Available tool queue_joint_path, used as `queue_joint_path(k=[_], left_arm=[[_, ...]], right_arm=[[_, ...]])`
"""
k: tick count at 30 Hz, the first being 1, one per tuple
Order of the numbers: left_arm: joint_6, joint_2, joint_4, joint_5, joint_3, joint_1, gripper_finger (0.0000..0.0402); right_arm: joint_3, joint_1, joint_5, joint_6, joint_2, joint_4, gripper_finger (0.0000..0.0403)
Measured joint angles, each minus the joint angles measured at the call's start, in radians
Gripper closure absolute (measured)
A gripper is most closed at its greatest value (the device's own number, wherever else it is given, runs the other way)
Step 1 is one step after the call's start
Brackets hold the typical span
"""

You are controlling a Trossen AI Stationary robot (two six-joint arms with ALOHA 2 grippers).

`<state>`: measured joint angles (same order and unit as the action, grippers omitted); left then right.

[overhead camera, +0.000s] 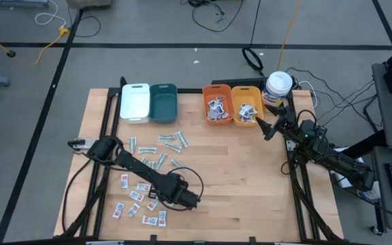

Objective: Pick & Place First Aid Supplies
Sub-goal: Put the ointment pack into the white bin

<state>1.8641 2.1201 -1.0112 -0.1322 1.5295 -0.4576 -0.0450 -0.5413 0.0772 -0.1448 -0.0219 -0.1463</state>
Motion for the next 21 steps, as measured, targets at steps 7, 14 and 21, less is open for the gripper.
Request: queue_joint_path(k=[7,14,21], left_arm=[[0.0,0.0,0.021,0.002,0.0,0.0,0.0325],[-0.03,0.001,0.021,0.001,-0.001,0.0,0.0382],[-0.061,0.001,0.022,0.0,-0.001,0.0,0.0397]], right_arm=[[0.0,0.0,0.0,0.0,0.0,0.0,0.0011],[0.0,0.0,0.0,0.0,0.0,0.0,0.0011],[0.0,0.0,0.0,0.0,0.0,0.0,0.0011]])
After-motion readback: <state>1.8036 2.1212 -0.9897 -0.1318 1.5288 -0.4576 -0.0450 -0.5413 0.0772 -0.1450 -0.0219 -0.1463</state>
